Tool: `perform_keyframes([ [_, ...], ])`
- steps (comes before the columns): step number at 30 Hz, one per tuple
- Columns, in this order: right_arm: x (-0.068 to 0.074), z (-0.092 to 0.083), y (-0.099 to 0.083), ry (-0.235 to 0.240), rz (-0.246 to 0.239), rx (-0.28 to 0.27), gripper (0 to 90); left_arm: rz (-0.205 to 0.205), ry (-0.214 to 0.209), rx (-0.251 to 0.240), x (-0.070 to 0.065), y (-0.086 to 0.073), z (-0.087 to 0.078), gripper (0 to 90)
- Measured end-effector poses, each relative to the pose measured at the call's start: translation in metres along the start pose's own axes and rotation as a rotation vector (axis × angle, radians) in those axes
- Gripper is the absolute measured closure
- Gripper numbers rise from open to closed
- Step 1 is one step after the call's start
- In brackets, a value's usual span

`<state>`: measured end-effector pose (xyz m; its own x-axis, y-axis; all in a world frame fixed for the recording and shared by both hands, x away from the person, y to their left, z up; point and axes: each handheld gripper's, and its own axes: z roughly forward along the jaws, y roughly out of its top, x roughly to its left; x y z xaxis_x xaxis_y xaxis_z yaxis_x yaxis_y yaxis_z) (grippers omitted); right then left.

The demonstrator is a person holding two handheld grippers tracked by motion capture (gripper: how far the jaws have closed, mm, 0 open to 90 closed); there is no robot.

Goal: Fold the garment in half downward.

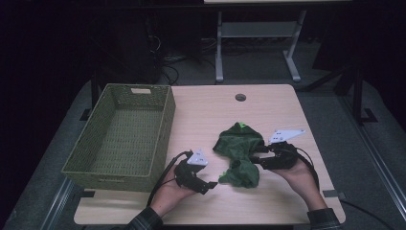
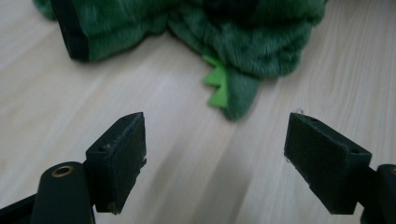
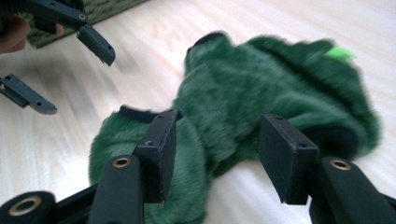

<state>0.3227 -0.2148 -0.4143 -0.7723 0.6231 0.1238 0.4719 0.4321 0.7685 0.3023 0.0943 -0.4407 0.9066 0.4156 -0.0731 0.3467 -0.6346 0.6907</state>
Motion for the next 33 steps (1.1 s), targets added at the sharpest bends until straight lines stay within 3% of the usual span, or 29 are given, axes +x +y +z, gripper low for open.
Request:
perform_keyframes([
  [6, -0.013, -0.003, 0.011, -0.042, -0.001, 0.002, 44.5, 0.026, 0.017, -0.023, 0.010, 0.026, 0.002, 24.8],
  [10, -0.026, -0.002, 0.017, -0.072, 0.008, -0.026, 44.2, 0.053, 0.045, -0.059, 0.024, 0.051, 0.003, 28.9],
  [15, -0.041, 0.010, 0.023, -0.085, 0.032, -0.005, 43.7, 0.053, 0.083, -0.085, 0.043, 0.069, 0.008, 30.6],
  [18, -0.051, 0.016, 0.025, -0.092, 0.048, -0.026, 44.6, 0.037, 0.099, -0.093, 0.058, 0.077, 0.014, 32.9],
  [21, -0.062, 0.025, 0.029, -0.107, 0.069, 0.005, 44.9, 0.020, 0.112, -0.087, 0.073, 0.081, 0.022, 35.3],
  [24, -0.071, 0.034, 0.028, -0.122, 0.081, -0.017, 47.2, 0.002, 0.121, -0.082, 0.086, 0.084, 0.033, 36.9],
  [33, -0.091, 0.065, 0.012, -0.139, 0.125, 0.072, 47.3, -0.010, 0.122, -0.041, 0.109, 0.090, 0.063, 39.7],
])
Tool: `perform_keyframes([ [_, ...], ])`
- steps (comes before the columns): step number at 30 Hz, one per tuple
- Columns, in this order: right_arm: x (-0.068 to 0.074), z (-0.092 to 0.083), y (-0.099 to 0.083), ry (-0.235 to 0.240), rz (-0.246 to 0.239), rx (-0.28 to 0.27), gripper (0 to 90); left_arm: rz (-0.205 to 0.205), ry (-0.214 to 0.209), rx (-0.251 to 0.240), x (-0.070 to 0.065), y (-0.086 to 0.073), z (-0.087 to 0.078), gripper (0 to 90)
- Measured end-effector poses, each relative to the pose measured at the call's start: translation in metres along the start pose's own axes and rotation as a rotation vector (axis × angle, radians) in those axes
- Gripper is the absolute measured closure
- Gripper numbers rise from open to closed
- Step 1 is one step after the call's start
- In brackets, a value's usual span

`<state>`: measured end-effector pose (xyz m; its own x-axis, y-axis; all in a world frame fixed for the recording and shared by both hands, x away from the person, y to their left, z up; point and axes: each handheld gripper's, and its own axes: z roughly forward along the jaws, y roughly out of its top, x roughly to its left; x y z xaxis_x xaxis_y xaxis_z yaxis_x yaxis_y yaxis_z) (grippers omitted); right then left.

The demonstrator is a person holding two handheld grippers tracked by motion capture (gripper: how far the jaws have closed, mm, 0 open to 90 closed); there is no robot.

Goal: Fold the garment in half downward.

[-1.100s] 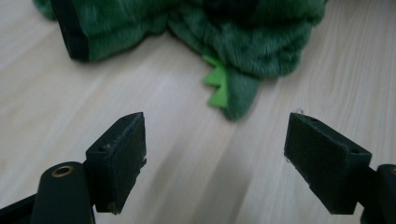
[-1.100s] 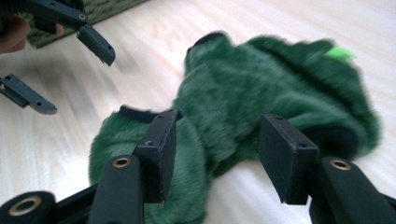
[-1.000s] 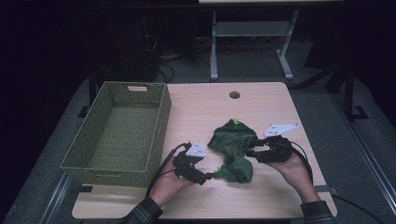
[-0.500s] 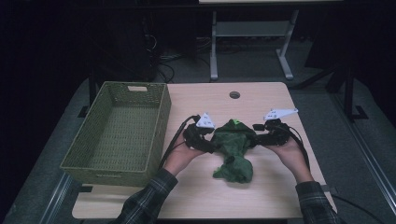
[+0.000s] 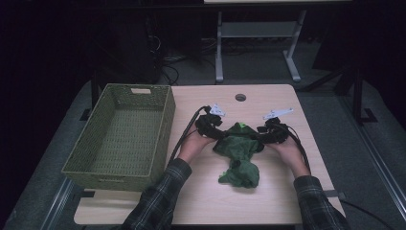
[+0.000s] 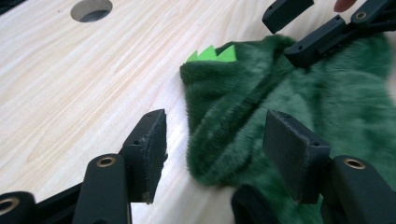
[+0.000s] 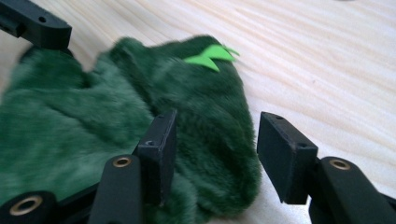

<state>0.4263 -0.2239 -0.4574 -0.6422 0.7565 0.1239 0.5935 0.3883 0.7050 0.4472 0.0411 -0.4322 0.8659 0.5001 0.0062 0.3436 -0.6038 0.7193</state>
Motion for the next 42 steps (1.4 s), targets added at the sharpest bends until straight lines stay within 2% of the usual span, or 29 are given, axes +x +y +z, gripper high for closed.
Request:
perform_keyframes([
  [2, -0.003, 0.004, -0.002, -0.002, 0.010, -0.005, 48.1, 0.001, 0.010, 0.008, 0.005, -0.004, 0.011, 41.0],
  [8, -0.006, 0.011, -0.004, -0.014, 0.008, -0.007, 52.6, -0.013, -0.019, 0.026, 0.009, -0.010, 0.029, 44.9],
  [13, -0.005, 0.013, -0.004, -0.019, -0.011, -0.012, 57.2, -0.004, -0.019, 0.040, 0.009, -0.011, 0.037, 49.8],
  [19, -0.004, 0.013, -0.003, -0.012, -0.010, -0.009, 68.0, 0.000, -0.031, 0.046, 0.007, -0.010, 0.040, 63.7],
  [23, -0.004, 0.009, -0.003, -0.002, -0.013, -0.012, 82.6, 0.011, -0.049, 0.046, 0.005, -0.009, 0.040, 78.4],
  [25, -0.004, 0.008, -0.002, -0.006, -0.016, -0.015, 85.3, 0.013, -0.054, 0.041, 0.005, -0.008, 0.039, 83.7],
  [31, -0.003, 0.001, 0.001, -0.001, -0.016, -0.041, 86.4, 0.001, -0.067, 0.024, 0.005, -0.004, 0.034, 86.1],
  [34, -0.002, -0.004, 0.003, -0.010, -0.019, -0.057, 87.2, -0.013, -0.073, -0.003, 0.006, 0.003, 0.024, 86.6],
  [36, -0.003, -0.008, 0.004, -0.006, 0.002, -0.067, 87.5, -0.025, -0.072, -0.022, 0.005, 0.007, 0.020, 86.7],
  [38, -0.004, -0.011, 0.005, -0.004, 0.008, -0.077, 87.5, -0.019, -0.071, -0.027, 0.004, 0.011, 0.015, 86.8],
  [39, -0.005, -0.012, 0.007, 0.007, 0.022, -0.060, 87.5, -0.019, -0.071, -0.027, 0.004, 0.011, 0.015, 86.7],
  [40, -0.005, -0.014, 0.010, 0.003, 0.022, -0.055, 87.5, -0.036, -0.070, -0.050, 0.002, 0.015, 0.012, 86.8],
  [42, -0.004, -0.019, 0.016, -0.009, 0.007, -0.075, 87.6, -0.039, -0.067, -0.053, 0.002, 0.019, 0.006, 86.8],
])
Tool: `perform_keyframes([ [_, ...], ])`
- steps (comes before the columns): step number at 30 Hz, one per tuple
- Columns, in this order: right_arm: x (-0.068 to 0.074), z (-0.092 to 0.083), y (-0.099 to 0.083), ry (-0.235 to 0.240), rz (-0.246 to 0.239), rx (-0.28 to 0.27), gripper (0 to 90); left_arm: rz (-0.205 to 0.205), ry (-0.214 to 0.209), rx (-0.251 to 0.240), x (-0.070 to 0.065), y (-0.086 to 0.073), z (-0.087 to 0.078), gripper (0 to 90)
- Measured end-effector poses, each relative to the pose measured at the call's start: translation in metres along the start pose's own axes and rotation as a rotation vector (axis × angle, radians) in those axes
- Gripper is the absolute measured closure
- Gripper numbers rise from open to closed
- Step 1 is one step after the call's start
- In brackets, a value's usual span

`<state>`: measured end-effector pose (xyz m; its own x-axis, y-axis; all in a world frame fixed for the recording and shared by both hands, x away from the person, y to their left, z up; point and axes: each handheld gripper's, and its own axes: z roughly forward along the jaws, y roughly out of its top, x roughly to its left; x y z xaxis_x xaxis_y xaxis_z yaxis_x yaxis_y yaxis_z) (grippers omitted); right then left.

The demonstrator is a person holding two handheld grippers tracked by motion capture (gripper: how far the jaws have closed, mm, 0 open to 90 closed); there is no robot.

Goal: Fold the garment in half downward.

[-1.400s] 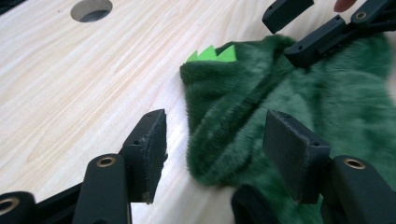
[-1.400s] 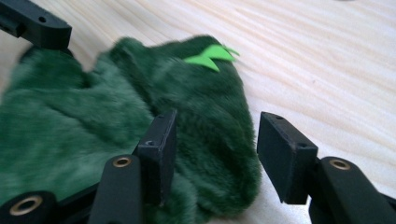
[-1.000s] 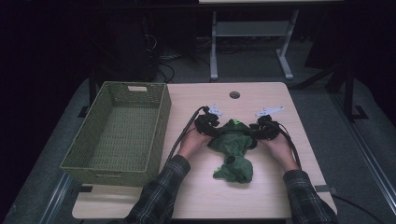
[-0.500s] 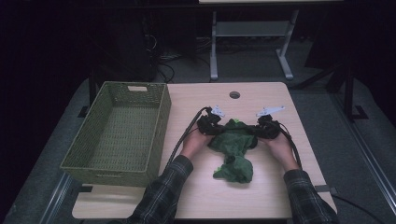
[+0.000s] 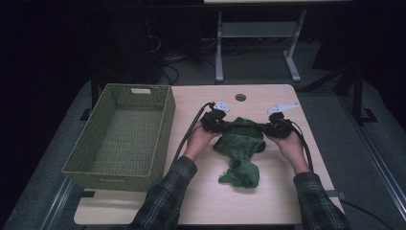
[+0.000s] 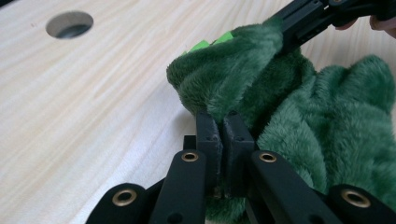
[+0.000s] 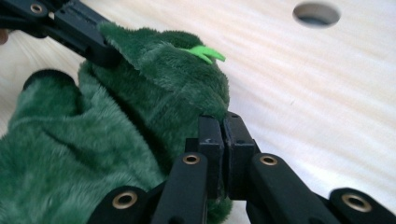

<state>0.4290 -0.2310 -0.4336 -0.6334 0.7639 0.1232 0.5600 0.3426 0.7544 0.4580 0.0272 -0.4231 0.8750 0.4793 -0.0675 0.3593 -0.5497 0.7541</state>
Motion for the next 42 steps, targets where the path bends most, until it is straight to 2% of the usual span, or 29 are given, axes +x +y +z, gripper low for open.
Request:
perform_keyframes([
  [2, 0.002, -0.006, 0.005, -0.005, -0.006, -0.033, 87.6, -0.014, 0.001, -0.014, 0.001, 0.004, -0.004, 86.8],
  [4, 0.002, -0.009, 0.012, -0.003, -0.011, -0.014, 87.6, -0.019, 0.009, -0.022, 0.002, 0.009, -0.008, 86.8],
  [6, 0.002, -0.014, 0.018, -0.021, -0.026, -0.048, 87.9, -0.018, 0.021, -0.028, 0.004, 0.015, -0.011, 86.8],
  [7, 0.001, -0.015, 0.023, -0.013, -0.014, -0.034, 87.9, -0.012, 0.027, -0.030, 0.005, 0.018, -0.014, 86.8],
  [9, 0.001, -0.019, 0.031, -0.032, -0.030, -0.060, 87.9, -0.009, 0.040, -0.040, 0.007, 0.025, -0.018, 86.8],
  [11, -0.001, -0.021, 0.040, -0.033, -0.032, -0.048, 87.9, 0.000, 0.052, -0.048, 0.010, 0.033, -0.023, 86.8],
  [14, -0.002, -0.026, 0.052, -0.044, -0.040, -0.064, 87.9, 0.003, 0.063, -0.065, 0.012, 0.042, -0.031, 86.8],
  [17, -0.001, -0.031, 0.057, -0.042, -0.045, -0.084, 87.9, 0.001, 0.052, -0.072, 0.009, 0.045, -0.036, 86.7],
  [21, 0.003, -0.035, 0.055, -0.033, -0.058, -0.086, 87.9, -0.002, 0.028, -0.076, 0.003, 0.038, -0.040, 86.5],
  [24, 0.007, -0.038, 0.050, -0.016, -0.064, -0.080, 87.8, -0.024, -0.003, -0.090, 0.000, 0.033, -0.044, 86.4],
  [26, 0.011, -0.041, 0.048, -0.009, -0.086, -0.083, 87.8, -0.026, -0.012, -0.093, -0.003, 0.031, -0.048, 86.4],
  [33, 0.025, -0.053, 0.037, 0.013, -0.129, -0.081, 87.7, -0.008, -0.044, -0.094, -0.017, 0.025, -0.058, 86.0],
  [42, 0.037, -0.067, 0.014, 0.051, -0.136, -0.082, 87.7, 0.030, -0.090, -0.096, -0.043, 0.014, -0.064, 85.9],
])
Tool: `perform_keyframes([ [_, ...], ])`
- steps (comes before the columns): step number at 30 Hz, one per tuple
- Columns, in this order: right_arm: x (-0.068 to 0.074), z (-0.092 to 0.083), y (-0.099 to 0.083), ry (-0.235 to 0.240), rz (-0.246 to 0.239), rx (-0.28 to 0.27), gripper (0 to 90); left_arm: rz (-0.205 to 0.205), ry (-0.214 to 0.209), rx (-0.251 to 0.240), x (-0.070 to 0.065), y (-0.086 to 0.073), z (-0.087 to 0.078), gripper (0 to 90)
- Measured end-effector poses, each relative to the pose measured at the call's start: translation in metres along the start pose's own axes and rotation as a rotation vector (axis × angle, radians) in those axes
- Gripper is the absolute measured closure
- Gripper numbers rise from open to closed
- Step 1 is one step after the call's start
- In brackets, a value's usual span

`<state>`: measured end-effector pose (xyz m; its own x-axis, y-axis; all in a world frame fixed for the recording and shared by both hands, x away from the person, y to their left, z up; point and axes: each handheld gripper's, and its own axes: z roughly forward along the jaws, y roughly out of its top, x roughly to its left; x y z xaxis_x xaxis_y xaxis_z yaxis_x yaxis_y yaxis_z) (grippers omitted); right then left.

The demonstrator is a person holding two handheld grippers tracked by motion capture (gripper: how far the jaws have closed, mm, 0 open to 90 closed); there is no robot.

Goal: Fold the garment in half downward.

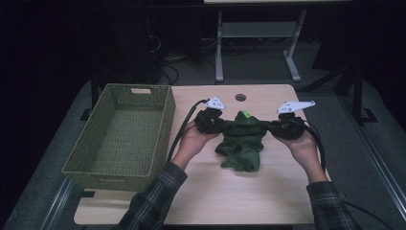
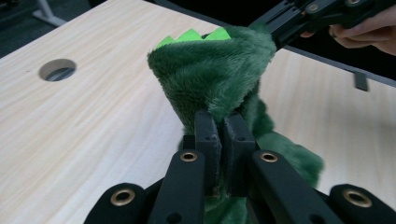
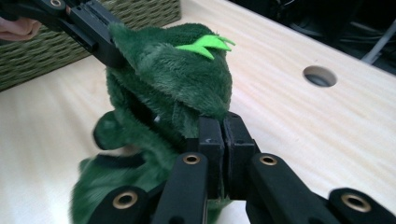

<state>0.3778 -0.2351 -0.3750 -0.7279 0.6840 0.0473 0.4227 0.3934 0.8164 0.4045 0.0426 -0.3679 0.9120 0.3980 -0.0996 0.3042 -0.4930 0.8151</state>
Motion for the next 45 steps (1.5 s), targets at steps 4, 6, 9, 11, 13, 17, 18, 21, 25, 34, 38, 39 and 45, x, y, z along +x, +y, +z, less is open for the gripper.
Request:
perform_keyframes([
  [4, 0.009, -0.006, -0.010, 0.016, -0.007, -0.006, 87.7, 0.030, -0.013, 0.012, -0.012, -0.005, -0.002, 85.9],
  [6, 0.015, -0.008, -0.015, 0.030, -0.009, -0.012, 87.7, 0.043, -0.025, 0.025, -0.016, -0.009, -0.003, 85.9],
  [9, 0.023, -0.011, -0.022, 0.039, -0.018, -0.014, 87.6, 0.055, -0.038, 0.028, -0.022, -0.017, -0.004, 85.8],
  [11, 0.028, -0.012, -0.026, 0.050, -0.019, 0.001, 87.4, 0.057, -0.047, 0.027, -0.025, -0.022, -0.005, 85.4],
  [13, 0.033, -0.013, -0.029, 0.051, -0.031, -0.005, 87.4, 0.055, -0.060, 0.026, -0.027, -0.026, -0.005, 85.3],
  [17, 0.041, -0.014, -0.036, 0.062, -0.030, 0.017, 87.3, 0.047, -0.086, 0.032, -0.032, -0.034, -0.007, 85.0],
  [18, 0.042, -0.015, -0.037, 0.064, -0.035, 0.010, 87.3, 0.046, -0.089, 0.034, -0.033, -0.036, -0.007, 84.9],
  [21, 0.047, -0.018, -0.044, 0.073, -0.026, 0.011, 87.0, 0.041, -0.102, 0.045, -0.036, -0.044, -0.006, 84.9],
  [25, 0.052, -0.019, -0.054, 0.092, -0.026, 0.020, 87.0, 0.036, -0.118, 0.068, -0.042, -0.054, -0.004, 84.9],
  [34, 0.066, -0.012, -0.084, 0.135, -0.003, 0.080, 86.9, 0.042, -0.162, 0.143, -0.052, -0.076, 0.007, 84.9],
  [38, 0.068, -0.007, -0.094, 0.151, 0.000, 0.117, 87.0, 0.039, -0.178, 0.186, -0.055, -0.085, 0.020, 84.9],
  [39, 0.067, -0.005, -0.095, 0.154, 0.001, 0.124, 87.0, 0.035, -0.181, 0.194, -0.055, -0.086, 0.023, 84.9],
  [45, 0.064, 0.005, -0.104, 0.169, 0.022, 0.172, 86.7, 0.035, -0.190, 0.222, -0.053, -0.092, 0.034, 84.8],
])
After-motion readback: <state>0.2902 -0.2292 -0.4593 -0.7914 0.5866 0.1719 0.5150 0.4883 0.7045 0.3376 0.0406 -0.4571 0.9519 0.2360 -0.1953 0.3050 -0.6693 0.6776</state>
